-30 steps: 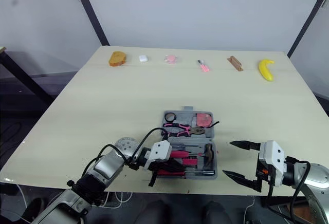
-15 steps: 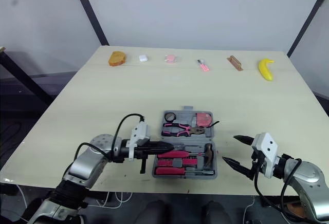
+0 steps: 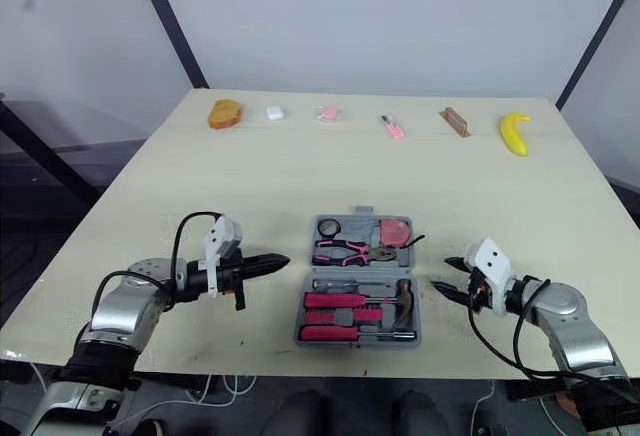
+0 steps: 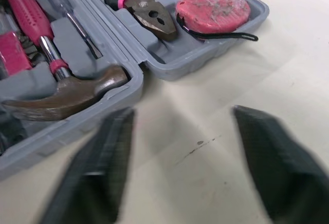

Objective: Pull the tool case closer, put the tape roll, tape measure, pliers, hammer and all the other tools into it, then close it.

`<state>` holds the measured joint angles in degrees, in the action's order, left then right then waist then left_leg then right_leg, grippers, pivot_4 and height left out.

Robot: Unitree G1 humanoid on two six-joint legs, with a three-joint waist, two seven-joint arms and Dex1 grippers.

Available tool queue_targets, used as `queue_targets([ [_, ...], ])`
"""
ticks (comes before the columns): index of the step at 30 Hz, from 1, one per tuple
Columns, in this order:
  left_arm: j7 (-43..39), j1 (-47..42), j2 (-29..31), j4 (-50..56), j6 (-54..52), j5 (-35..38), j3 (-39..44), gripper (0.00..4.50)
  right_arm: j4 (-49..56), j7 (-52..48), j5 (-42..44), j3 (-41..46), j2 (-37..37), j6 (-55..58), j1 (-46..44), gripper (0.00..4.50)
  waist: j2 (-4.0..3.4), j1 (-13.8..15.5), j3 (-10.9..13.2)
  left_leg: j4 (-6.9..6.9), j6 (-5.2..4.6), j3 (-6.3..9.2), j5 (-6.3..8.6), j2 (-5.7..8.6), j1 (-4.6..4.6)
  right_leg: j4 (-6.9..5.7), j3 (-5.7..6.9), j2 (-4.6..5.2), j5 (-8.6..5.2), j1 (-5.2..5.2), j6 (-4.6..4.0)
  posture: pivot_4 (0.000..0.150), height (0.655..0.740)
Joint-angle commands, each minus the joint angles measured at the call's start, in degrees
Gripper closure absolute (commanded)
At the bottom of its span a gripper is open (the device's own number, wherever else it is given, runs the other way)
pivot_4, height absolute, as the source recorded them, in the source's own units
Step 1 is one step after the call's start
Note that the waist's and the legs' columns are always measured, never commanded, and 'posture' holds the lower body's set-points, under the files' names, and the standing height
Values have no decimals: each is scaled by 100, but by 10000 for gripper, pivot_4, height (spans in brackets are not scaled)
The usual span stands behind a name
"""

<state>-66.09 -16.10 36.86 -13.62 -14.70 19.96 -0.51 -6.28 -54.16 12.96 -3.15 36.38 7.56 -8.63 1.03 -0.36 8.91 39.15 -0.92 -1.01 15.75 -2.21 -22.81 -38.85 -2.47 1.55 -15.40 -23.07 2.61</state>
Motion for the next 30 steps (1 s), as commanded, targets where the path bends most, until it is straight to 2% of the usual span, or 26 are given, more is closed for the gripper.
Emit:
queue_targets([
  [1,1,-55,-10,-226,319,-136,45,45000,-116,-127,-121,-141,-75,-215,-212,35536,0,-19,0,0,0,1,0,0,0,0,1,0,0,0,0,1500,7400],
  [3,33,-86,-63,-373,437,-190,40,45000,-259,-130,-194,-203,-147,-281,-337,44266,0,-27,0,0,0,2,0,0,0,-1,1,0,0,0,0,1500,7400],
  [11,341,124,88,-874,834,-156,575,45000,-330,-4,-66,116,-196,-498,-162,44266,0,-33,0,-3,0,6,0,-1,-1,0,2,3,0,-1,0,1500,7400],
  [17,425,802,263,-482,707,191,1219,45000,250,67,467,881,-187,-680,697,44266,0,-34,0,-11,0,19,1,-5,0,2,1,19,0,-2,0,1500,7400],
  [19,477,1262,393,-415,801,238,1564,45000,466,118,718,1370,-204,-871,1219,44266,-1,-35,1,-11,0,18,1,-4,4,-1,1,24,1,-2,1,1500,7400],
  [21,534,1758,494,-322,887,310,1953,36120,734,189,919,1869,-261,-1076,1818,35520,1,-35,1,-14,0,16,1,-6,7,0,2,26,1,-2,1,1500,7400],
  [23,653,2411,559,-190,924,433,2531,32191,1098,248,1170,2469,-421,-1280,2660,31473,4,-33,-3,-19,0,15,1,-10,11,1,0,30,0,-1,1,1500,7400],
  [24,671,2692,564,-94,907,501,2754,28295,1264,267,1348,2708,-513,-1291,2988,27327,7,-32,-4,-27,0,15,1,-13,12,3,0,31,-1,-1,1,1500,7400],
  [26,702,3073,520,99,835,602,2991,20725,1452,267,1577,2980,-639,-1282,3415,19400,9,-33,-6,-63,1,14,1,-14,15,29,1,37,-2,-3,1,1500,7400],
  [27,700,3275,479,203,801,651,3074,14902,1491,244,1648,3107,-700,-1321,3640,13350,8,-34,-6,-76,0,10,1,-14,18,39,-1,40,-2,-3,1,1500,7400],
  [30,719,3590,399,374,740,714,3179,6522,1487,208,1783,3347,-813,-1383,3996,3972,11,-29,-8,-74,0,2,0,-14,28,40,-4,48,-3,2,0,1500,7400],
])
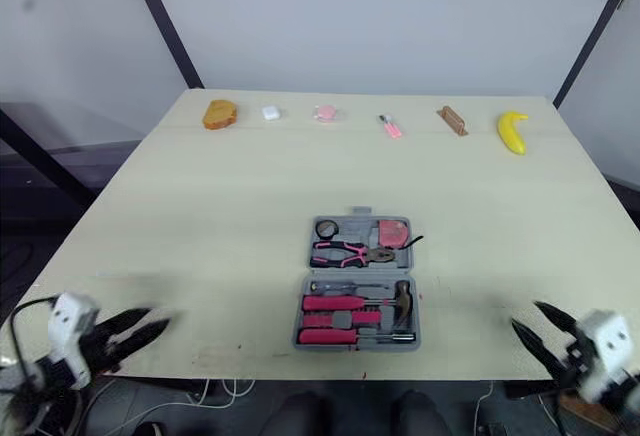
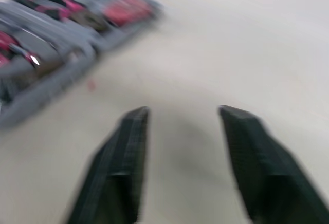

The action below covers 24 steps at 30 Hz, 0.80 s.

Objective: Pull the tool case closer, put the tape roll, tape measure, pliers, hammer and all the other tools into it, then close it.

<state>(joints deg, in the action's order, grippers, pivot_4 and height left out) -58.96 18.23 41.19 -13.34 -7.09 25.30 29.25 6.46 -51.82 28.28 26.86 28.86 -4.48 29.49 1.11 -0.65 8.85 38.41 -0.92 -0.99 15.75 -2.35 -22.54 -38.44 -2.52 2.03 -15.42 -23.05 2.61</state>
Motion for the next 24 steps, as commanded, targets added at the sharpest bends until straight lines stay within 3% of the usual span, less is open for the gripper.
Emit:
queue_targets([
  [1,22,185,-46,374,-25,183,195,3242,180,-45,285,395,-75,-193,234,994,4,1,-5,1,0,-12,-1,0,12,-1,-9,3,-12,4,-21,1500,7400],
  [3,61,163,-54,419,-45,199,159,318,129,-89,316,441,-67,-214,272,0,9,1,-7,0,0,-15,-1,-1,43,0,-13,4,-14,29,-21,1500,7400],
  [12,-72,-437,58,652,-141,107,-348,318,168,-30,-74,14,362,193,-159,0,13,-3,-10,-6,0,-27,0,1,58,-1,-23,-6,-16,39,-25,1500,7400],
  [20,-272,-1743,70,460,-159,-297,-1432,318,322,10,-341,-1138,769,1043,-1652,0,14,-4,-9,-5,0,-28,-1,12,57,-3,-25,-13,-4,37,-7,1500,7400],
  [21,-316,-1900,59,378,-141,-354,-1560,0,239,6,-394,-1278,773,1103,-1870,5391,14,-5,-9,-4,0,-27,-1,16,58,-3,-25,-18,-1,38,-3,1500,7400],
  [24,-536,-2459,3,-82,172,-750,-2125,7694,-244,-38,-727,-1837,694,1162,-2629,18453,13,-4,-9,-5,0,-25,0,18,56,-5,-24,-25,0,36,-2,1500,7400],
])
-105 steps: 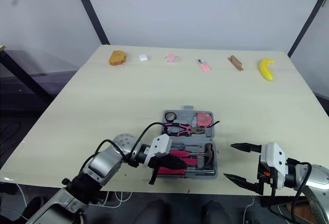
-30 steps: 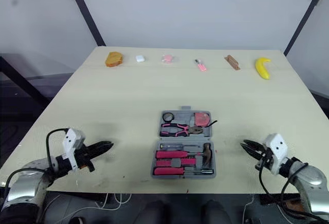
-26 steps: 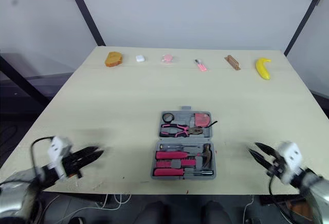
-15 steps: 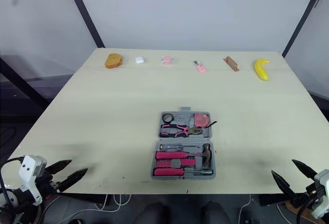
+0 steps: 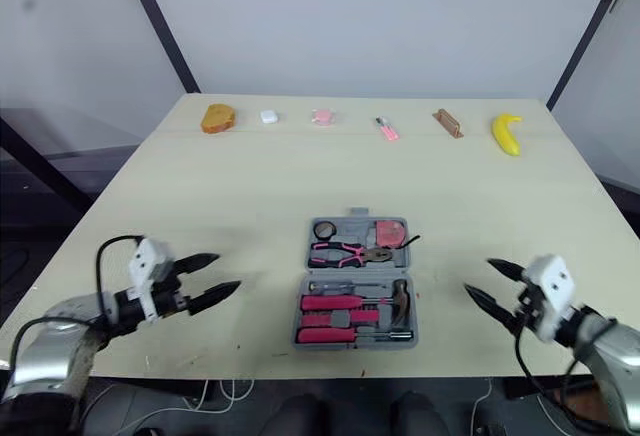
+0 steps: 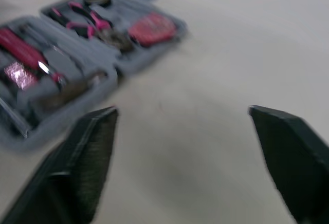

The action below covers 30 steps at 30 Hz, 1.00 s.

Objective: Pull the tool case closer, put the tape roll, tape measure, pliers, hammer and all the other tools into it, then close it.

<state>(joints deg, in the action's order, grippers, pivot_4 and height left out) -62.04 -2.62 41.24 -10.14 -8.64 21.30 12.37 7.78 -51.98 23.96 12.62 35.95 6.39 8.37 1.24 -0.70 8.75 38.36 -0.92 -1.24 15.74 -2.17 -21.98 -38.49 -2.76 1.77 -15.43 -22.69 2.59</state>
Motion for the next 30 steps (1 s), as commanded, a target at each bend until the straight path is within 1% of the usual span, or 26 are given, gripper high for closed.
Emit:
queue_targets([
  [1,-275,-540,-45,-545,368,-400,-548,11361,-525,-46,-406,-566,-24,62,-704,22639,0,1,0,-1,0,1,0,0,-4,-1,4,-5,0,-1,-1,1500,7400],
  [2,-350,-706,-76,-702,423,-479,-687,15576,-681,-92,-535,-734,-16,57,-883,26670,-1,2,1,-1,0,1,0,0,-6,-1,5,-6,0,-2,-1,1500,7400],
  [3,-438,-870,-107,-888,512,-556,-822,17225,-852,-140,-670,-896,-4,32,-1053,28812,-2,4,2,-1,0,2,0,0,-25,3,13,-6,0,-13,-1,1500,7400],
  [4,-547,-1010,-149,-1031,539,-616,-964,20323,-1036,-210,-828,-1075,15,-29,-1211,31964,-2,9,2,0,0,2,0,-1,-40,5,19,-6,0,-23,-1,1500,7400],
  [5,-655,-1119,-183,-1140,529,-667,-1103,22121,-1190,-263,-952,-1221,19,-88,-1343,33845,-2,10,2,6,0,5,0,0,-61,3,24,-6,0,-39,-1,1500,7400],
  [6,-754,-1212,-214,-1247,526,-718,-1226,23770,-1309,-292,-1042,-1335,1,-122,-1462,35587,-2,10,2,9,0,4,0,1,-69,1,25,-5,1,-45,-1,1500,7400],
  [7,-806,-1295,-257,-1359,555,-773,-1324,26064,-1407,-303,-1119,-1432,-29,-156,-1570,38238,-2,8,2,11,0,4,0,2,-71,-1,26,-4,1,-45,0,1500,7400],
  [8,-792,-1403,-317,-1521,607,-849,-1396,31624,-1521,-306,-1202,-1532,-69,-199,-1697,43681,-2,7,2,11,0,3,0,3,-71,-1,26,-4,1,-45,0,1500,7400],
  [9,-786,-1510,-370,-1691,661,-947,-1489,34988,-1623,-319,-1294,-1649,-115,-240,-1823,45000,-2,4,2,12,0,3,0,3,-71,-2,26,-5,1,-45,0,1500,7400],
  [10,-778,-1634,-454,-1871,750,-1047,-1586,38265,-1708,-326,-1372,-1781,-196,-240,-1968,45000,-2,4,2,14,0,4,0,3,-71,-3,27,-5,1,-45,0,1500,7400],
  [11,-783,-1731,-513,-2019,827,-1118,-1650,43974,-1779,-334,-1423,-1867,-255,-243,-2072,45000,-2,-5,2,14,0,4,0,4,-69,-4,27,-6,1,-45,0,1500,7400],
  [12,-799,-1805,-563,-2128,868,-1149,-1676,44607,-1820,-360,-1444,-1917,-297,-245,-2135,45000,-2,-3,2,16,0,6,0,3,-71,-8,27,-10,1,-46,0,1500,7400],
  [21,-892,-2312,-943,-2684,1058,-1361,-1870,44607,-2100,-393,-1688,-2201,-497,-382,-2380,45000,-3,33,2,27,0,10,-1,6,-78,-11,33,-3,2,-45,1,1500,7400],
  [30,-1032,-2449,-1088,-2702,944,-1479,-2033,44607,-2233,-367,-1785,-2235,-665,-486,-2456,45000,-3,-1,2,28,0,13,-1,5,-75,-23,33,-7,2,-45,0,1500,7400],
])
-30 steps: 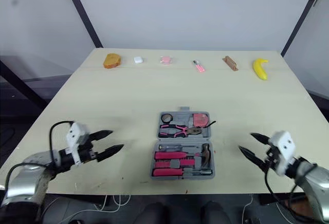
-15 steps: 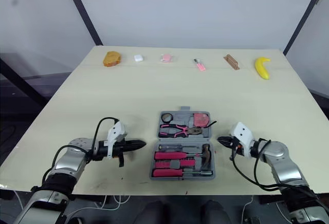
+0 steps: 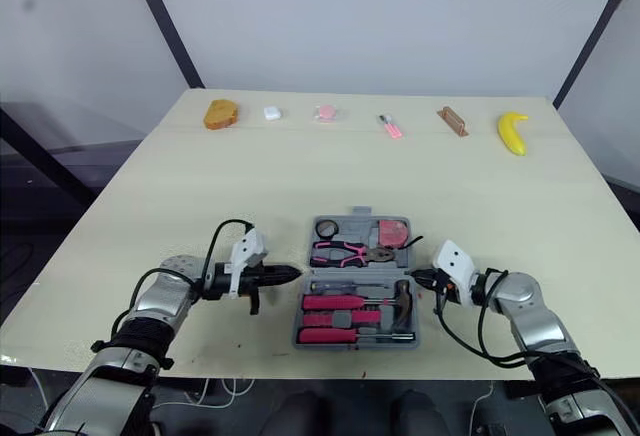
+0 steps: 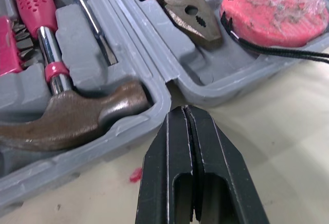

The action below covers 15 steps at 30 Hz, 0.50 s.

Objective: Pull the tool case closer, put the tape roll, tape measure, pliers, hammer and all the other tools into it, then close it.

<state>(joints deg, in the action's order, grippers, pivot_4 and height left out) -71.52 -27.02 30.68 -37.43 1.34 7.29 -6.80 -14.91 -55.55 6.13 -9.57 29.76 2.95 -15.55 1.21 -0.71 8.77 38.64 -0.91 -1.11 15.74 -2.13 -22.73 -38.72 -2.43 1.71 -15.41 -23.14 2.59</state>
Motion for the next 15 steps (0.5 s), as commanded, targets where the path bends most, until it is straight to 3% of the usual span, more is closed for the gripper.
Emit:
queue_targets([
  [1,-93,-12,-39,34,-66,-83,-130,44607,25,-12,-7,-13,-54,-151,-69,45000,0,-1,0,0,0,0,0,0,0,0,0,0,0,0,0,1500,7400],
  [15,-110,-13,-213,93,-150,-152,-255,44607,-36,-65,-13,-17,-127,-187,-118,45000,-1,-4,0,0,0,0,0,0,3,-3,-1,0,0,0,0,1500,7400],
])
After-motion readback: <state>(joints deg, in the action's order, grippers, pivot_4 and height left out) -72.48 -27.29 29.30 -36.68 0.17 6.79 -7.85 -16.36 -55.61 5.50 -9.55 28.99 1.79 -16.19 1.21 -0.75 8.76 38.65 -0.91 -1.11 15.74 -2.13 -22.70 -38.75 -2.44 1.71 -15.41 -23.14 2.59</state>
